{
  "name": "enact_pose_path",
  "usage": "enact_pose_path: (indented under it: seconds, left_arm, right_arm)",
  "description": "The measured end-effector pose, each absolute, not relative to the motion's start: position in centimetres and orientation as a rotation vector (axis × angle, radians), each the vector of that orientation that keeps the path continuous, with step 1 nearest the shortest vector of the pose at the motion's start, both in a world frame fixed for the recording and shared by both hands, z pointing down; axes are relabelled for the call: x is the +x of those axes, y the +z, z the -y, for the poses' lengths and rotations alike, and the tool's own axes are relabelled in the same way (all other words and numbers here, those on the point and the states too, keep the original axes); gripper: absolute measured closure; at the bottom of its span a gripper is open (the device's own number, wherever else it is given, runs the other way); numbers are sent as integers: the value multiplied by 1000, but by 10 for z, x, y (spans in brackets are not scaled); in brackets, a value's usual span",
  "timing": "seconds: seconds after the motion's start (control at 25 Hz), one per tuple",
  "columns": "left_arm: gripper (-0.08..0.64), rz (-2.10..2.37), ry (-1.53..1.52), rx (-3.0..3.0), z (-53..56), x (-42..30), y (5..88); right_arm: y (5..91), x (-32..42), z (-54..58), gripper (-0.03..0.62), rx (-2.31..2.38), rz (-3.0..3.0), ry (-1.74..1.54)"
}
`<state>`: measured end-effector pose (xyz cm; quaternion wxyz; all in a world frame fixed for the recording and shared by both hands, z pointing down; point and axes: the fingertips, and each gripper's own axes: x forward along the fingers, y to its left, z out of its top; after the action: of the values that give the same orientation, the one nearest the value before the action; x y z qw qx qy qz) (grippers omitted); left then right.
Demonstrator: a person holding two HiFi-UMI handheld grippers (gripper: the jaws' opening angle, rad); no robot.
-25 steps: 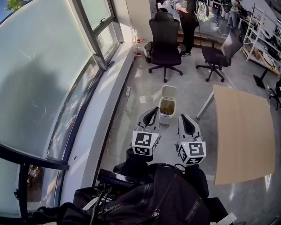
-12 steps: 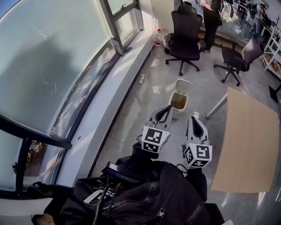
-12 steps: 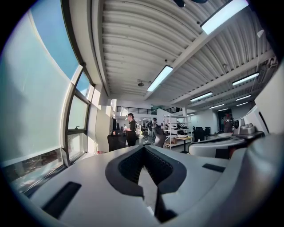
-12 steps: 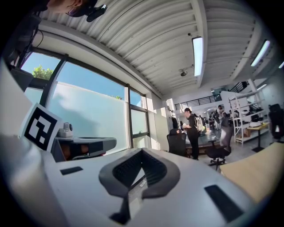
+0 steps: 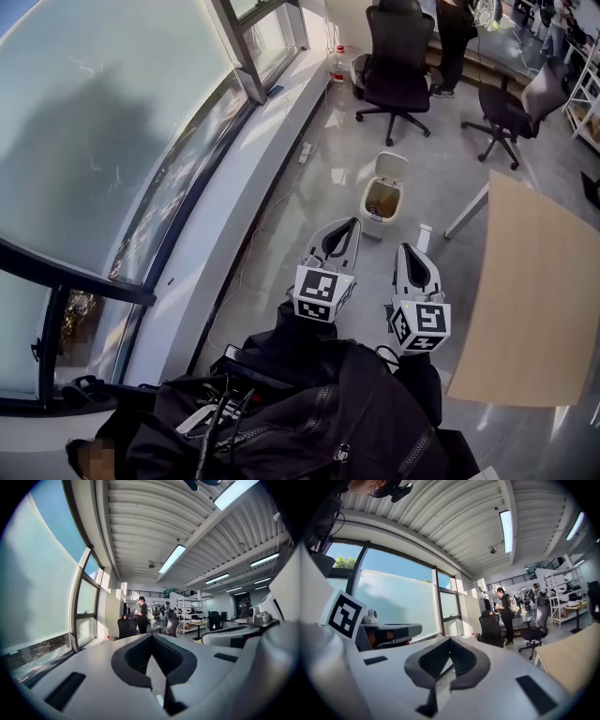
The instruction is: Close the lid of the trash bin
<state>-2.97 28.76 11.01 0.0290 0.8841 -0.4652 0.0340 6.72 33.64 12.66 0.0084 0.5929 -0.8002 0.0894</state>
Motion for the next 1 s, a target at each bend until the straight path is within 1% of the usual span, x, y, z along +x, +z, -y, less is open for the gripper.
enact_pose_path:
  seconds: [0.48, 0.76, 1.0]
  left_arm:
    - [558, 1350, 79, 2743, -243, -9, 128]
    - [558, 1358, 82, 2721, -173, -20, 130]
    - [558, 1344, 129, 2668, -102, -38, 153]
  right_arm:
    - [147, 84, -305, 588, 1882, 2429, 294]
    - [145, 74, -232, 588, 1850, 2422, 293]
    - [159, 56, -156, 588, 1807, 2403, 327]
